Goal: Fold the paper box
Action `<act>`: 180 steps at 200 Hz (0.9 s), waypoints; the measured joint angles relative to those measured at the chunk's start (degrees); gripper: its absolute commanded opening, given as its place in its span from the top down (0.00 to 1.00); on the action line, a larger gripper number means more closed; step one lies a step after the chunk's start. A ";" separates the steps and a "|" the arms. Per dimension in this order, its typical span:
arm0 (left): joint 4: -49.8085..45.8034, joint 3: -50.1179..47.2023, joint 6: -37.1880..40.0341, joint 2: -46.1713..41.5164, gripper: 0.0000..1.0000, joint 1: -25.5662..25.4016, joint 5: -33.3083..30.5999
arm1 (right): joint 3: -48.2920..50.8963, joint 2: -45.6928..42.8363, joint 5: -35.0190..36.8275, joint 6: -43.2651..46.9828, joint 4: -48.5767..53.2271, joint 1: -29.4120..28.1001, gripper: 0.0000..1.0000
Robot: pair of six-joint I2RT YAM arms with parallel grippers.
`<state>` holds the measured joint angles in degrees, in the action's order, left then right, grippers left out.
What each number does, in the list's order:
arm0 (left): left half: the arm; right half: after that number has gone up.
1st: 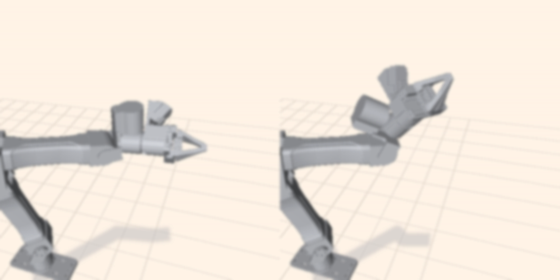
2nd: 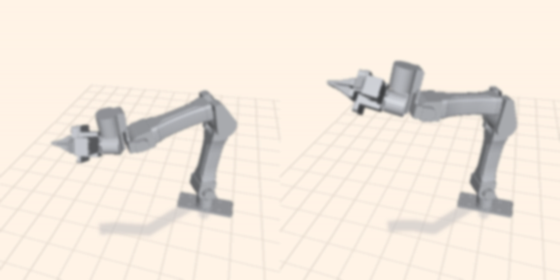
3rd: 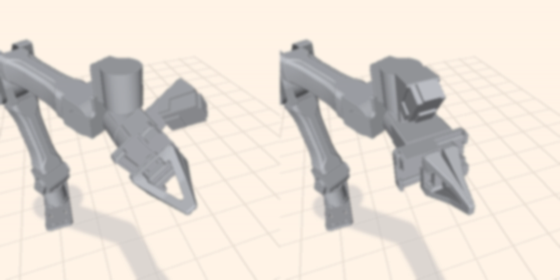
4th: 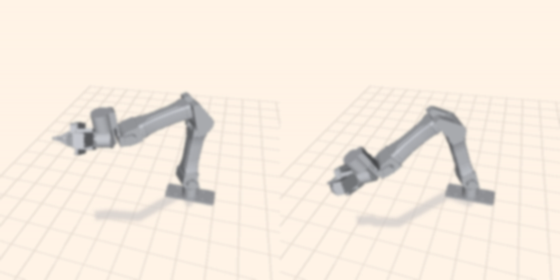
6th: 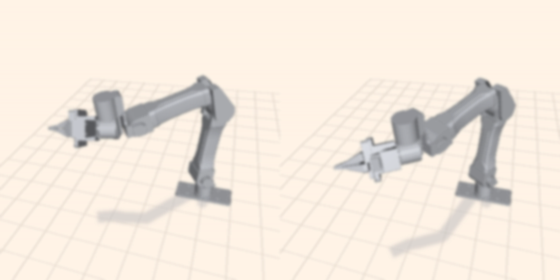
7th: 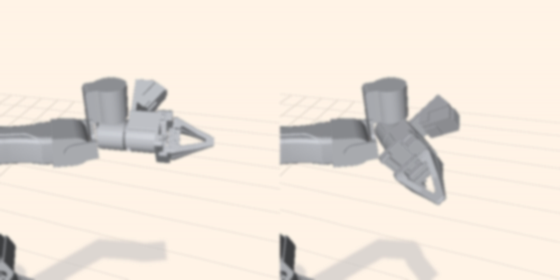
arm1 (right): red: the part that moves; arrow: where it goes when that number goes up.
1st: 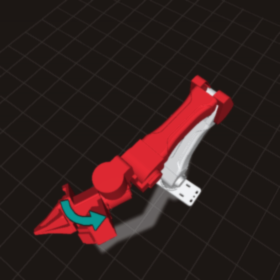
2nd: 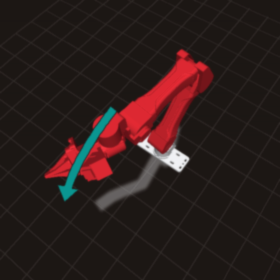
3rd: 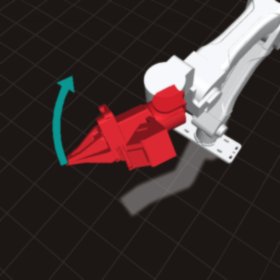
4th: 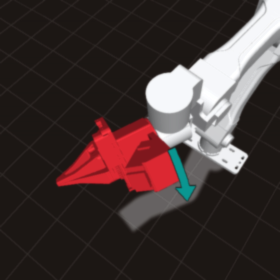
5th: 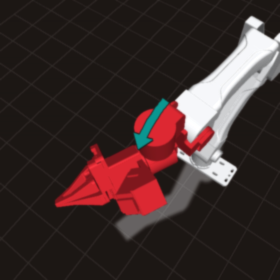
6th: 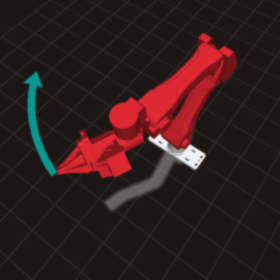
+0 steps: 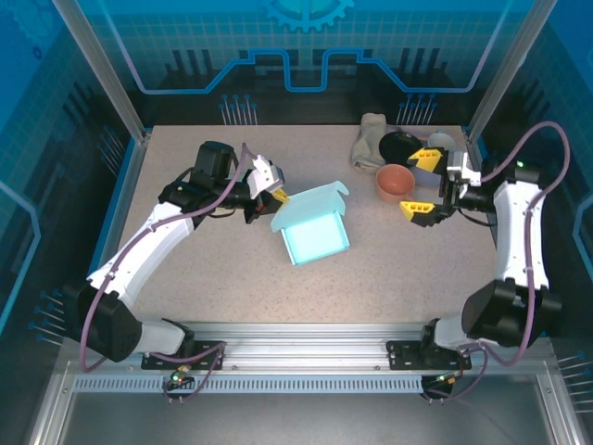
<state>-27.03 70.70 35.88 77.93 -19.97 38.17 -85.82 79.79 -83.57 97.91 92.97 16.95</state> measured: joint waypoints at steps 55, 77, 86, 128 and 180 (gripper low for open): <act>0.04 -0.04 0.00 0.00 0.98 0.00 -0.02 | 2.73 -3.52 0.02 -0.52 -0.04 -0.74 0.00; 0.46 -0.04 -0.11 0.02 0.98 0.00 0.02 | 3.91 -0.63 0.02 0.35 -0.02 -0.02 0.00; 0.81 -0.04 -0.37 0.22 0.97 0.00 0.09 | 4.28 0.44 0.02 0.70 -0.02 0.11 0.00; 2.29 0.24 -1.49 6.03 0.97 -0.28 0.00 | 4.48 2.12 0.02 1.77 0.00 0.37 0.00; 2.36 2.91 -1.90 14.49 0.97 -0.79 -1.16 | 4.50 5.03 0.02 2.36 0.02 0.46 0.00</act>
<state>-24.67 73.60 33.98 92.42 -20.75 37.01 -81.32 84.82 -83.55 100.27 92.99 17.41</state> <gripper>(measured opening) 0.056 0.999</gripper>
